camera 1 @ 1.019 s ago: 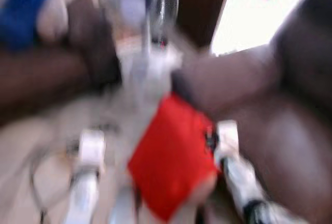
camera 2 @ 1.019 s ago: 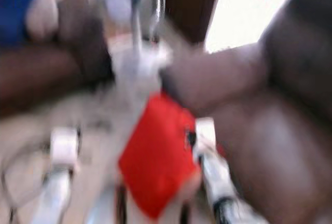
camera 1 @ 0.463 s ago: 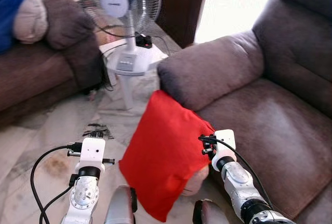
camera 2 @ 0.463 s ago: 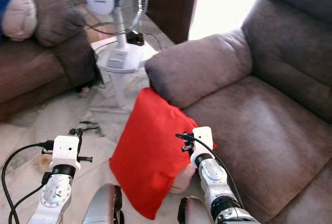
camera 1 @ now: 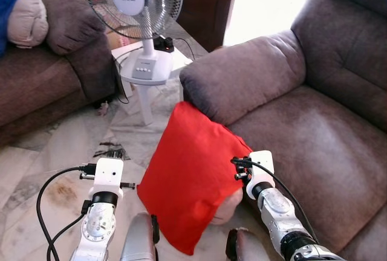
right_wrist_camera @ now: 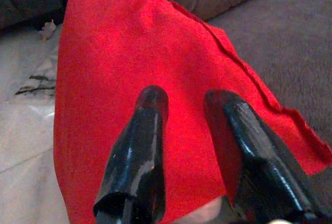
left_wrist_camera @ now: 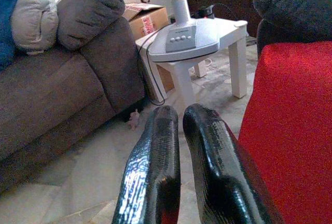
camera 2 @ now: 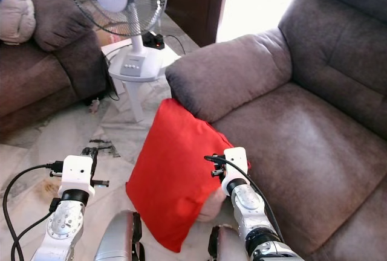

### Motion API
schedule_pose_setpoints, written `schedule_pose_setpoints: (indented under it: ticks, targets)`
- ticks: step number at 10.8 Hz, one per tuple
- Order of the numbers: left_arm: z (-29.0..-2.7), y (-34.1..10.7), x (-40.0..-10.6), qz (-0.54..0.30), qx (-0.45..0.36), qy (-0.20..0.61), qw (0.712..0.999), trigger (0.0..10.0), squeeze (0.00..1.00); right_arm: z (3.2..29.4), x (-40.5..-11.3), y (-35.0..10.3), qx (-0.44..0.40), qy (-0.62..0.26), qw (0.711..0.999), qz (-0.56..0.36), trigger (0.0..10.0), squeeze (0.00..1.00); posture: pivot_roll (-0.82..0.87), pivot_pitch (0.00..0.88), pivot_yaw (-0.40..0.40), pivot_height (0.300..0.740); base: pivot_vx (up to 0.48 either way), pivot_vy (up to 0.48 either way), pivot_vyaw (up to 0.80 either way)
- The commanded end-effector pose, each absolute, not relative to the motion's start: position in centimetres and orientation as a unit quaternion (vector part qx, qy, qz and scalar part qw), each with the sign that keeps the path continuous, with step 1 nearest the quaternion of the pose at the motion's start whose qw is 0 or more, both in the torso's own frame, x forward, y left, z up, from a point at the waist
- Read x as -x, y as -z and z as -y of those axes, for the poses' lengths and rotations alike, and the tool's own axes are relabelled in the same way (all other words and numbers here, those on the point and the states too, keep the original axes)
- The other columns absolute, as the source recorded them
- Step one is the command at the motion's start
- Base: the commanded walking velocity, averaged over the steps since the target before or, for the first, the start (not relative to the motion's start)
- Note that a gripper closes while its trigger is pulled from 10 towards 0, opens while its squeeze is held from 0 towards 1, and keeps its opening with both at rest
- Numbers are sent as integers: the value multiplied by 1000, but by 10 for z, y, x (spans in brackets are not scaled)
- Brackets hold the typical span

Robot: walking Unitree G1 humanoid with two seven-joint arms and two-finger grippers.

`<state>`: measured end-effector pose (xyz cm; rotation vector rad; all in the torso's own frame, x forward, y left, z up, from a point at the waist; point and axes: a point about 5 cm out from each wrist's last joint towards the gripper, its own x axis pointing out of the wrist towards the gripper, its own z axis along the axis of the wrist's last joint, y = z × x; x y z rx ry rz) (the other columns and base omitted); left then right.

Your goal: Move the pillow to the sofa from floor

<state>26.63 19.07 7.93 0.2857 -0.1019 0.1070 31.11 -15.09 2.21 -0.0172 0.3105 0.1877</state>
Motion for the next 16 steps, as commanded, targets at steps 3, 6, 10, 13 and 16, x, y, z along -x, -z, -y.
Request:
schedule_pose_setpoints:
  ticks: [3,6,10,13,16]
  targets:
    - [-190,-80,-266,48,-134,-54,988,10000,0,151,-310,-20,4,-98,982,-161,10000,0,150,163,-50,577,0,0,0]
    - [-189,-84,-265,62,-129,-65,988,10000,0,151,-312,-25,3,-97,985,-142,10000,0,149,165,-50,537,0,0,0]
    - [-180,-96,-270,91,-128,-62,986,10000,0,151,-315,-30,-5,-94,987,-128,10000,0,148,161,-51,537,0,0,0]
    - [-179,-93,-270,75,-119,-60,988,10000,0,147,-314,-29,21,-116,985,-126,10000,0,148,161,-51,537,96,0,0]
    - [-181,-94,-270,75,-119,-63,988,10000,0,146,-313,-27,16,-118,984,-132,10000,0,149,161,-51,537,303,0,267]
